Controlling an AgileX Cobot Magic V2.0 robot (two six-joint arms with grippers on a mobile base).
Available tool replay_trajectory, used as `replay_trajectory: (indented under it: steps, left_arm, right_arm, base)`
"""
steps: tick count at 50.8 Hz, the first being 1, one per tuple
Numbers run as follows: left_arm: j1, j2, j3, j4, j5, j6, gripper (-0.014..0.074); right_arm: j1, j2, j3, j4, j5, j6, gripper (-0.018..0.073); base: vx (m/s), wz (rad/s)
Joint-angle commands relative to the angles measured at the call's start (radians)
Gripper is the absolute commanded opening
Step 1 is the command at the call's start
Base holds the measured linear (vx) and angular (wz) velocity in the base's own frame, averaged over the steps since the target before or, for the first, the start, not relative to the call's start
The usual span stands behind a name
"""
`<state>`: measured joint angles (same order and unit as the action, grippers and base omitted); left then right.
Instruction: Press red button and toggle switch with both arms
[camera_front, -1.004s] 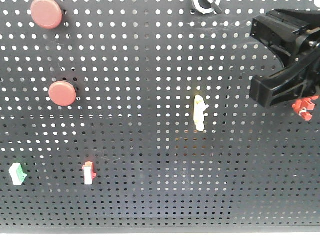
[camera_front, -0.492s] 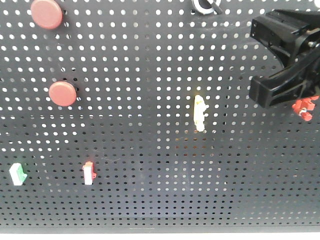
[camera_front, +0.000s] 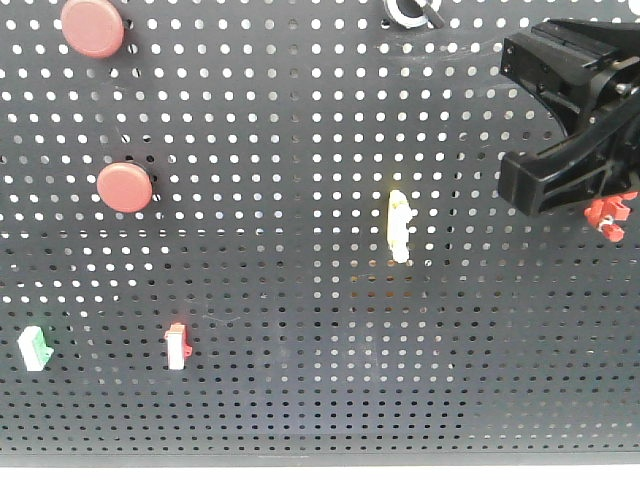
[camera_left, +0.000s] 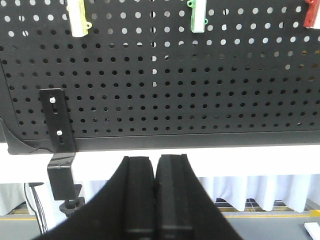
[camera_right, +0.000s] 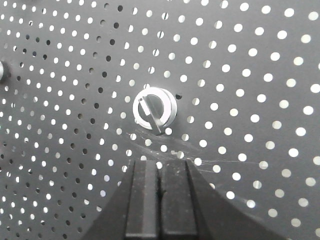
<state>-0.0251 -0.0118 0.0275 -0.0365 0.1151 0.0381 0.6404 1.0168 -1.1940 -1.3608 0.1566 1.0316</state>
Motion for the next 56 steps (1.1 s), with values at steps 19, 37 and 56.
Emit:
replay_trajectory:
  steps: [19,37,56]
  left_arm:
    - [0.001,0.008,0.028,-0.011,-0.077,-0.004,0.0002]
    - [0.001,0.008,0.028,-0.011,-0.077,-0.004,0.0002]
    - [0.001,0.008,0.028,-0.011,-0.077,-0.004,0.0002]
  right_arm:
    - [-0.005,-0.016,-0.025,-0.02,0.045,-0.001,0.0]
    - [-0.016,-0.252,0.187,0.633,0.276,-0.545,0.0]
    - [-0.563,-0.739,0.716,1.201,-0.076,-0.926,0.0]
  base:
    - [0.0,0.0]
    - [0.0,0.0]
    - [0.0,0.0]
